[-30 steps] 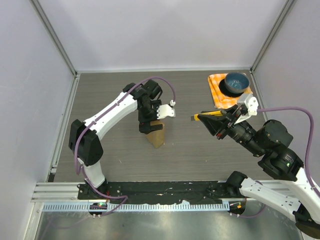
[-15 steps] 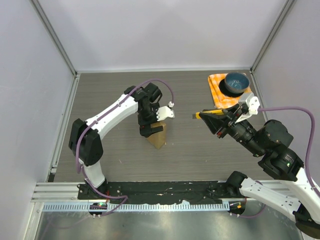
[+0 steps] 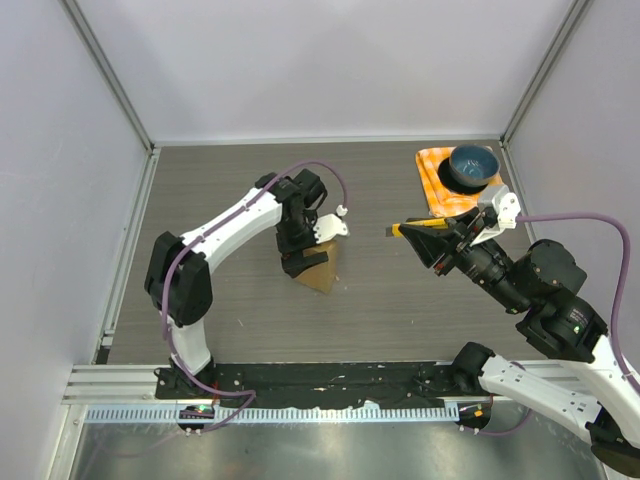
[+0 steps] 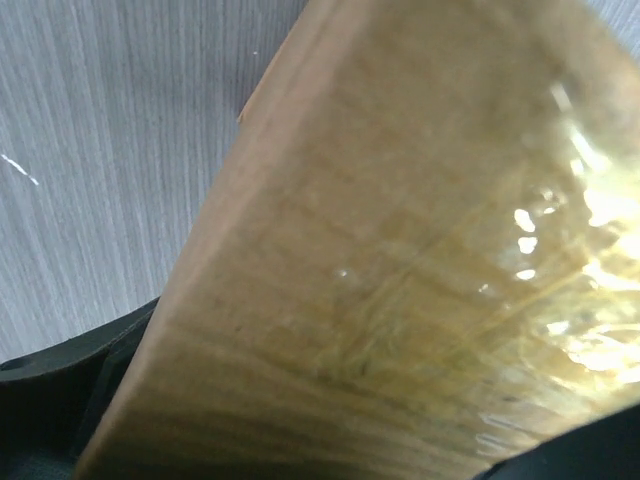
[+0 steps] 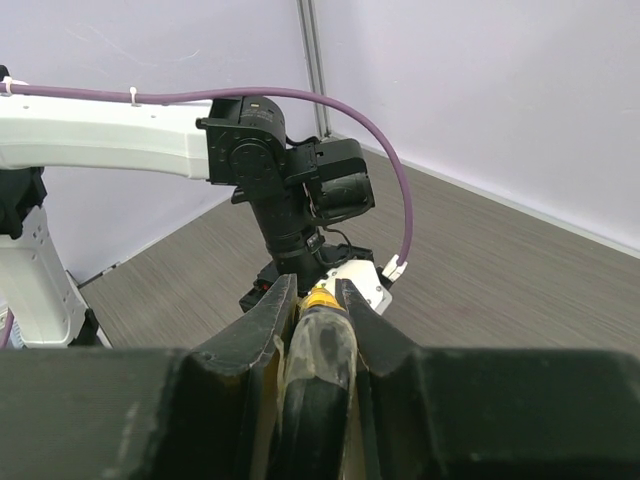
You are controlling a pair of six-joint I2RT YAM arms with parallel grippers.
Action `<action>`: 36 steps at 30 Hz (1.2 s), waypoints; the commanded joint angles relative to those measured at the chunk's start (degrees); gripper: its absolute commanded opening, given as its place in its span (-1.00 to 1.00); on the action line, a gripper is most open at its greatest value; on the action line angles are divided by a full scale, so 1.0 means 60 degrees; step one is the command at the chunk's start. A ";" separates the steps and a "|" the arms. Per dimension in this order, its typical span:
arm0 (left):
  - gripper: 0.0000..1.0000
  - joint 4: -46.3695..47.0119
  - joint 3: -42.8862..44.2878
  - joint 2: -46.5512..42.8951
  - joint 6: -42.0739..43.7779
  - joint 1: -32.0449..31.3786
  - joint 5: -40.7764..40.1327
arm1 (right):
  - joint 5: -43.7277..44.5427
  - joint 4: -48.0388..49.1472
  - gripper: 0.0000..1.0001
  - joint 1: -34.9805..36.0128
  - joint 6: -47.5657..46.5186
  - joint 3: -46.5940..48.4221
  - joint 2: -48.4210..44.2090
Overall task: Unpack the express box
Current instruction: Pick up the knife from the center of the board.
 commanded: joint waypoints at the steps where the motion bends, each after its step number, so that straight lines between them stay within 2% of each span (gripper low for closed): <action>1: 0.79 0.0405 -0.0442 -0.0589 -0.0426 0.0041 0.0457 | 0.0187 0.0208 -0.99 0.0018 -0.0070 0.0126 -0.0102; 7: 0.65 0.1371 -0.1409 -0.1700 -0.0806 0.0041 0.0736 | 0.0289 0.0179 -0.99 0.0033 -0.0084 0.0023 -0.0147; 9: 0.74 0.1606 -0.1571 -0.1965 -0.0939 0.0027 0.0853 | 0.0260 0.0194 -0.99 0.0033 -0.0070 0.0009 -0.0132; 10: 0.99 0.1840 -0.1731 -0.2228 -0.0997 0.0027 0.0897 | 0.0246 0.0179 -0.99 0.0033 -0.0070 0.0009 -0.0117; 19: 1.00 0.2969 -0.2099 -0.3021 -0.0808 0.0027 0.0970 | 0.0128 0.0194 -0.98 0.0018 -0.0011 -0.0021 0.0000; 26: 1.00 0.3863 -0.2948 -0.3856 0.1124 0.0027 0.1878 | 0.0158 0.0194 -0.99 0.0018 0.0018 -0.0064 -0.0029; 31: 0.99 0.2985 -0.2509 -0.3300 0.2150 0.0027 0.2273 | 0.0143 0.0194 -0.99 0.0018 0.0047 -0.0108 -0.0058; 36: 0.99 0.2897 -0.2509 -0.3081 0.2239 0.0027 0.2509 | 0.0245 0.0179 -0.99 0.0018 0.0062 -0.0225 -0.0220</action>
